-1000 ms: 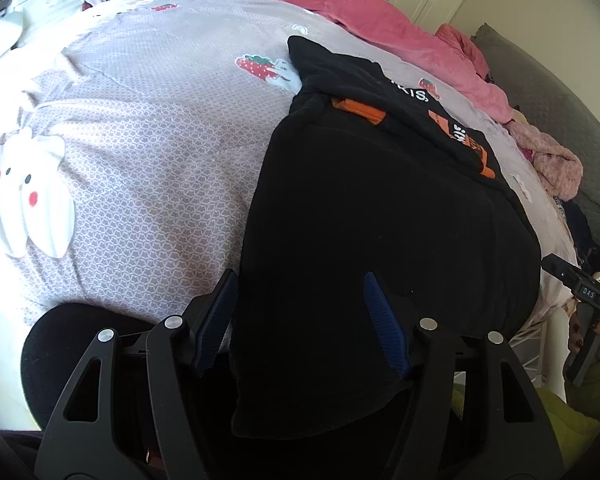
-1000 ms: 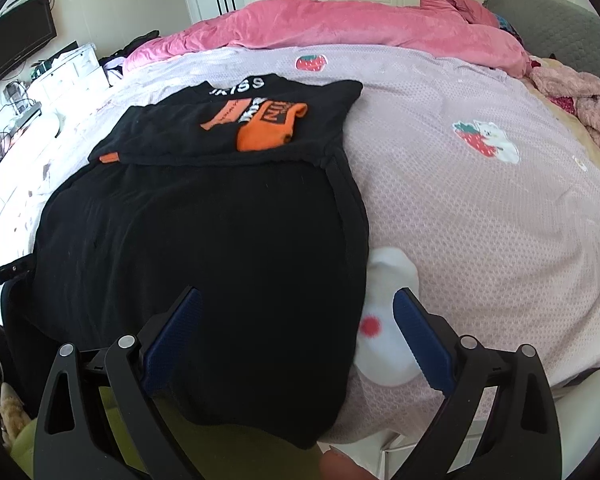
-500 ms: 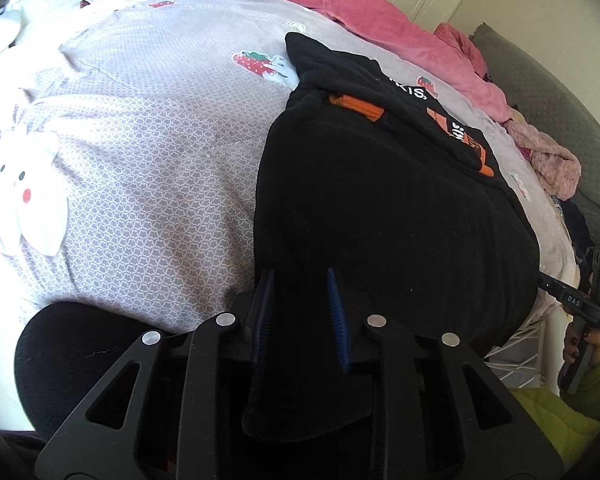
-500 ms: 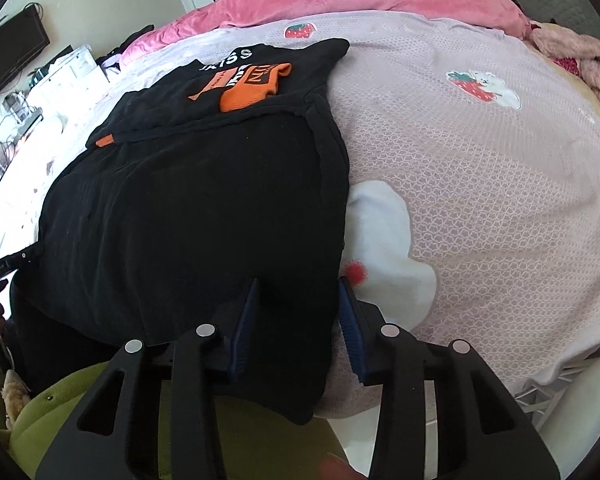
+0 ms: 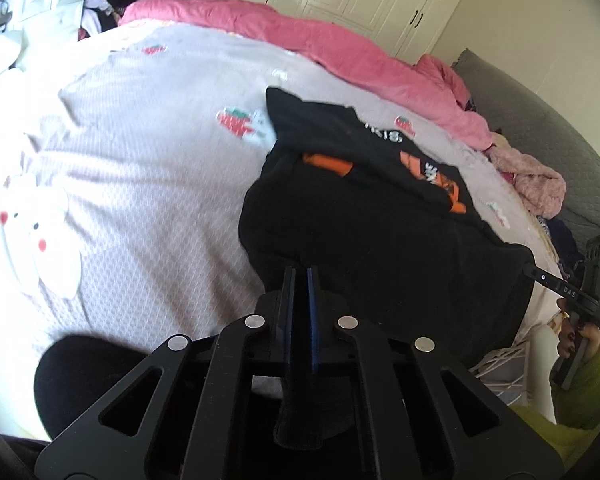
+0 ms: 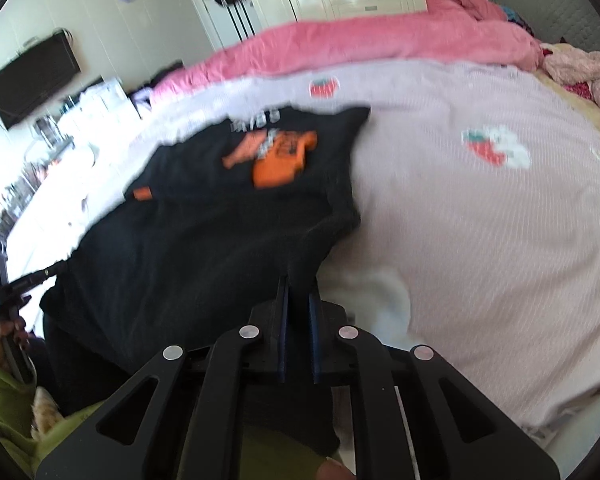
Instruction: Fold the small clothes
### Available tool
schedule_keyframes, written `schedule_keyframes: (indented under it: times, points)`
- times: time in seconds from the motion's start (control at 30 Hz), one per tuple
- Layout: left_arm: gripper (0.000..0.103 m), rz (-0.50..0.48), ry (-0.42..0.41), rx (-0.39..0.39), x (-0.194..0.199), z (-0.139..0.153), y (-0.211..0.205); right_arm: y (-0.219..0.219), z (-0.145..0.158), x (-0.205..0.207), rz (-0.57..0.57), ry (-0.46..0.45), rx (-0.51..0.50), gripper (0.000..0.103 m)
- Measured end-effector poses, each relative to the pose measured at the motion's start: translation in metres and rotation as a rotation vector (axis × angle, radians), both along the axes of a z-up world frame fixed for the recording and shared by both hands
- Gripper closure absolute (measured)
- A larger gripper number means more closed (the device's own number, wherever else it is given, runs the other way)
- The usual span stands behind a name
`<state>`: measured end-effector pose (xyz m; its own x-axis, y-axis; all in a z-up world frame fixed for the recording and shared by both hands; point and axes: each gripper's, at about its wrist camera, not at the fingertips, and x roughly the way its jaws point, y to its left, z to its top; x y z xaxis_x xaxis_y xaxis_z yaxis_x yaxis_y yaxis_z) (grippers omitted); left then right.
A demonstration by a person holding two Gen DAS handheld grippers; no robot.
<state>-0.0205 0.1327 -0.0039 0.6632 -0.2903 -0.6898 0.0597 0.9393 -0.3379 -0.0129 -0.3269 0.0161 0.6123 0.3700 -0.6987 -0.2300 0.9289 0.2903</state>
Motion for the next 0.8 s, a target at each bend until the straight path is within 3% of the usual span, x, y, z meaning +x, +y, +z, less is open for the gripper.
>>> schedule_keyframes:
  times: [0.23, 0.37, 0.5, 0.63, 0.8]
  points:
    - [0.103, 0.035, -0.059, -0.011, 0.041, 0.035, 0.005, -0.014, 0.026, 0.039, -0.061, -0.116, 0.056, 0.095]
    - [0.103, 0.05, -0.059, -0.015, 0.058, 0.04, 0.005, -0.022, 0.031, 0.066, -0.111, -0.154, 0.056, 0.095]
    - [0.103, 0.051, -0.034, -0.005, 0.062, 0.029, 0.005, -0.019, 0.012, 0.088, -0.122, -0.106, 0.025, 0.095]
    - [0.101, 0.074, -0.001, -0.052, 0.061, 0.007, 0.017, -0.014, -0.008, 0.092, -0.127, -0.056, 0.012, 0.092]
    - [0.088, 0.089, -0.017, -0.101, 0.045, 0.009, 0.026, -0.02, -0.011, 0.083, -0.131, -0.034, 0.046, 0.07]
